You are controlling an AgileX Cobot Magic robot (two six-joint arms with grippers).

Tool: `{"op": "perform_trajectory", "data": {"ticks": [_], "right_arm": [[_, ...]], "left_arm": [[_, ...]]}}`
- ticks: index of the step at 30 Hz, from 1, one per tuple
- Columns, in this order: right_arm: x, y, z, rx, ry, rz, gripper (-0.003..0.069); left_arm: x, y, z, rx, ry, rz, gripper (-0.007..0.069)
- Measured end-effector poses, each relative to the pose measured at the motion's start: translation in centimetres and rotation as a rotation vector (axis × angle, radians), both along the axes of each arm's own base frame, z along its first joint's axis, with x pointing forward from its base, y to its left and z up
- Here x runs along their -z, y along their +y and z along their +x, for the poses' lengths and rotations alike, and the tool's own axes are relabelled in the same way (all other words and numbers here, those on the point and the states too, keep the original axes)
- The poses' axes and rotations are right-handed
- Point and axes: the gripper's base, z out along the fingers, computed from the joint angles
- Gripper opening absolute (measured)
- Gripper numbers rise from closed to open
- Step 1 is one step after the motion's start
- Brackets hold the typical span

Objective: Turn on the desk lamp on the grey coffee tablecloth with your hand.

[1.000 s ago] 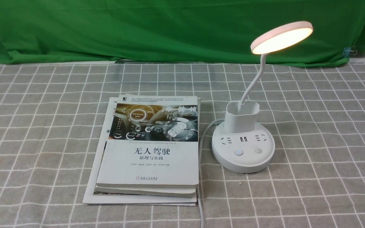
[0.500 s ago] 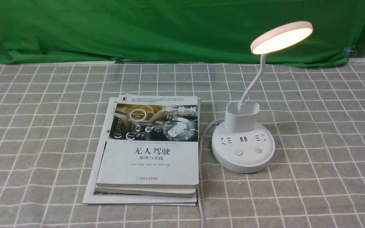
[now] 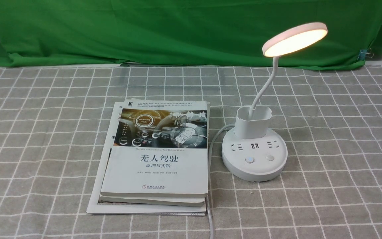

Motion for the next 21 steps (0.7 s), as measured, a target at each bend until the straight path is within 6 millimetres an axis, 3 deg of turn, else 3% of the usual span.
{"op": "perform_trajectory", "data": {"ticks": [21], "right_arm": [[0.0,0.0,0.0,0.0,0.0,0.0,0.0235]], "left_arm": [[0.0,0.0,0.0,0.0,0.0,0.0,0.0019]]}}
